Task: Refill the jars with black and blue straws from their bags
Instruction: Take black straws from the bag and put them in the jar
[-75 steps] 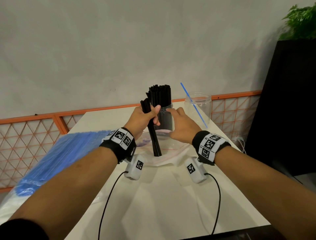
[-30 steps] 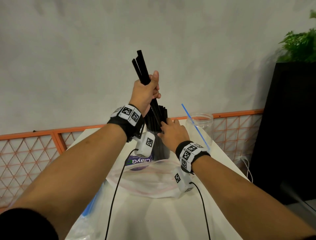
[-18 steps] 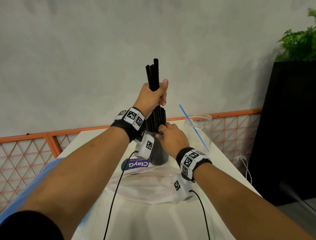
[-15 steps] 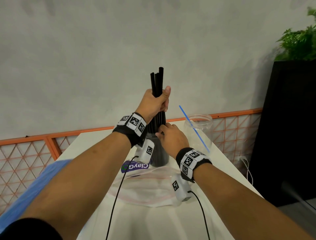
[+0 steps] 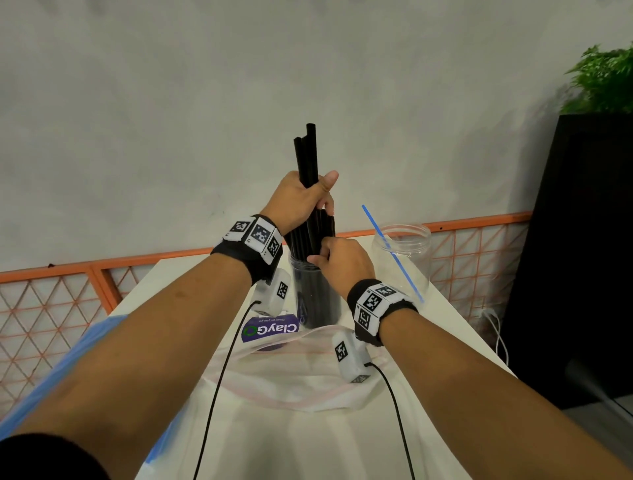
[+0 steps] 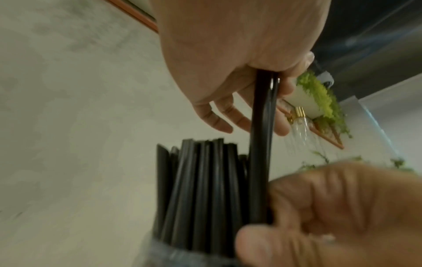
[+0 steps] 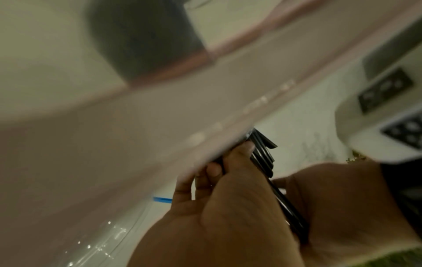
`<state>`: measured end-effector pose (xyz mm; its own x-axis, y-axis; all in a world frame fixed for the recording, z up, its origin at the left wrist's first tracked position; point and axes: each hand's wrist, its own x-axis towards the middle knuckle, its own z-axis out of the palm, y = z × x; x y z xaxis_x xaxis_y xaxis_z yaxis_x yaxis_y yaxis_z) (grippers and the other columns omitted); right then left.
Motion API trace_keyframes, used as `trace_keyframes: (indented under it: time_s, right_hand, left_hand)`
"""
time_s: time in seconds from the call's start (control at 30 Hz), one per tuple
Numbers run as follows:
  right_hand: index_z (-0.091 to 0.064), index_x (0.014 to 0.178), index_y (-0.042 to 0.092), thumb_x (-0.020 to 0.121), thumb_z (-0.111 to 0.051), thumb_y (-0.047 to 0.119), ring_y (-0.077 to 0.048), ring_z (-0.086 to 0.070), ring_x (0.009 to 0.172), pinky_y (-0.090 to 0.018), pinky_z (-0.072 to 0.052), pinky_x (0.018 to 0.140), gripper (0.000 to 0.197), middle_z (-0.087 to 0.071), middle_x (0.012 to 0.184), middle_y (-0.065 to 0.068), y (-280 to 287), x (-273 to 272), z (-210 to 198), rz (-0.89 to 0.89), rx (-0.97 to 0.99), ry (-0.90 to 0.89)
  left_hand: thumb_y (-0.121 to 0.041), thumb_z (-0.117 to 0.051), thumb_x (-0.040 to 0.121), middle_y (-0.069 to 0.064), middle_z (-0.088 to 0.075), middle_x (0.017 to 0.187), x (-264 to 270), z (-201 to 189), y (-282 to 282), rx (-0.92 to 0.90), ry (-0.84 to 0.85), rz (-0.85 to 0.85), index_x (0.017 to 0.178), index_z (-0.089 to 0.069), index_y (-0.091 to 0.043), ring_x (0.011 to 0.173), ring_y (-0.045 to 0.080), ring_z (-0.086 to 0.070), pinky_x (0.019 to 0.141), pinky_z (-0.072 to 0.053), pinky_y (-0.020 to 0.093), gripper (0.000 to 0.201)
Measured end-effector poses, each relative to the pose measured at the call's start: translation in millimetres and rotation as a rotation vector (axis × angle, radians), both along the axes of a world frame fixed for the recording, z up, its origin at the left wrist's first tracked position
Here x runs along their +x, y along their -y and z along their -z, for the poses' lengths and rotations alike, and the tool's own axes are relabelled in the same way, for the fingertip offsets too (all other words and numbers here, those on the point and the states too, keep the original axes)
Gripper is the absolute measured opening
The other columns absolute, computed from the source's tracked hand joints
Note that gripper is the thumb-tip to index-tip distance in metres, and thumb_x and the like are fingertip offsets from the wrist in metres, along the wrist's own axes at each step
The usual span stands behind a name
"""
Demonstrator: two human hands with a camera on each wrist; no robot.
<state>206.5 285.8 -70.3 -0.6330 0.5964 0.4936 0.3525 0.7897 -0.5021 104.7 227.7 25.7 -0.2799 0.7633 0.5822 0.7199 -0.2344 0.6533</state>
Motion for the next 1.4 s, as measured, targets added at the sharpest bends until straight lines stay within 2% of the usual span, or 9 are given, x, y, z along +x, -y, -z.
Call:
trace_keyframes:
  time_s: [0.1, 0.23, 0.33, 0.43, 0.57, 0.63, 0.77, 1.0, 1.4]
  right_hand:
    - [-0.038, 0.059, 0.023, 0.085, -0.064, 0.037, -0.021, -0.055, 0.063, -0.031, -0.046, 0.058, 0.040, -0.055, 0.065, -0.001, 2, 2, 0, -0.006, -0.006, 0.007]
    - [-0.036, 0.059, 0.023, 0.087, -0.062, 0.035, -0.021, -0.054, 0.063, -0.034, -0.046, 0.058, 0.040, -0.055, 0.066, -0.002, 3, 4, -2, -0.028, -0.002, 0.021]
    - [-0.035, 0.060, 0.025, 0.087, -0.061, 0.035, -0.021, -0.053, 0.064, -0.032, -0.044, 0.058, 0.039, -0.052, 0.066, 0.000, 4, 3, 0, -0.020, -0.008, 0.022]
    - [-0.042, 0.065, 0.021, 0.087, -0.061, 0.035, -0.021, -0.054, 0.066, -0.031, -0.045, 0.058, 0.033, -0.053, 0.067, 0.000, 4, 1, 1, -0.012, 0.005, 0.041]
    - [-0.046, 0.071, 0.016, 0.089, -0.060, 0.036, -0.022, -0.054, 0.068, -0.031, -0.044, 0.059, 0.029, -0.054, 0.070, -0.002, 1, -1, 1, -0.012, 0.025, 0.054]
    - [-0.050, 0.075, 0.017, 0.090, -0.058, 0.036, -0.022, -0.056, 0.071, -0.032, -0.045, 0.061, 0.026, -0.058, 0.074, -0.004, 1, -1, 1, -0.012, 0.047, 0.071]
    - [-0.058, 0.087, 0.014, 0.090, -0.057, 0.037, -0.026, -0.061, 0.078, -0.033, -0.050, 0.066, 0.023, -0.066, 0.084, -0.008, -1, 0, 1, -0.017, 0.071, 0.081]
    - [-0.058, 0.091, 0.014, 0.091, -0.057, 0.037, -0.026, -0.062, 0.080, -0.031, -0.046, 0.064, 0.023, -0.066, 0.086, -0.008, -2, -2, 3, -0.016, 0.065, 0.076]
    - [-0.057, 0.092, 0.013, 0.091, -0.056, 0.035, -0.026, -0.061, 0.078, -0.030, -0.042, 0.061, 0.022, -0.065, 0.085, -0.008, 0, -2, 5, 0.001, 0.061, 0.060]
  left_hand:
    - [-0.045, -0.051, 0.099, -0.005, -0.073, 0.080, -8, 12, -4, -0.039, -0.032, -0.067, 0.055, -0.056, -0.006, 0.083, 0.005, -0.067, 0.079, -0.046, 0.021, 0.059]
    - [-0.042, -0.059, 0.095, -0.004, -0.070, 0.105, -17, 24, -9, -0.097, -0.045, -0.144, 0.053, -0.064, -0.011, 0.105, 0.006, -0.062, 0.096, -0.044, 0.030, 0.052]
    - [-0.035, -0.066, 0.092, -0.004, -0.070, 0.103, -18, 26, -9, -0.152, 0.007, -0.106, 0.063, -0.069, -0.012, 0.102, 0.004, -0.063, 0.097, -0.044, 0.030, 0.037]
    - [-0.029, -0.074, 0.086, -0.007, -0.068, 0.094, -14, 9, -6, -0.049, 0.099, -0.100, 0.094, -0.069, -0.018, 0.088, 0.002, -0.064, 0.083, -0.049, 0.024, 0.015]
    - [-0.017, -0.075, 0.083, -0.003, -0.061, 0.101, -5, -33, -8, 0.239, 0.032, -0.181, 0.114, -0.056, -0.022, 0.088, 0.010, -0.062, 0.082, -0.051, 0.022, 0.037]
    - [-0.017, -0.071, 0.085, -0.001, -0.061, 0.117, -3, -51, -12, 0.138, -0.152, -0.230, 0.130, -0.052, -0.020, 0.104, 0.014, -0.061, 0.091, -0.049, 0.025, 0.049]
    - [-0.032, -0.053, 0.099, 0.003, -0.038, 0.156, -1, -71, -21, -0.264, -0.463, -0.373, 0.151, -0.035, -0.018, 0.141, 0.023, -0.037, 0.115, -0.029, 0.034, 0.057]
    - [-0.036, -0.039, 0.104, 0.009, -0.042, 0.153, 2, -58, -21, -0.484, -0.611, -0.386, 0.147, -0.044, -0.015, 0.141, 0.028, -0.037, 0.114, -0.029, 0.036, 0.048]
    - [-0.049, -0.039, 0.102, 0.010, -0.033, 0.158, 4, -20, -15, -0.672, -0.606, -0.350, 0.153, -0.032, -0.018, 0.145, 0.027, -0.030, 0.117, -0.024, 0.038, 0.060]
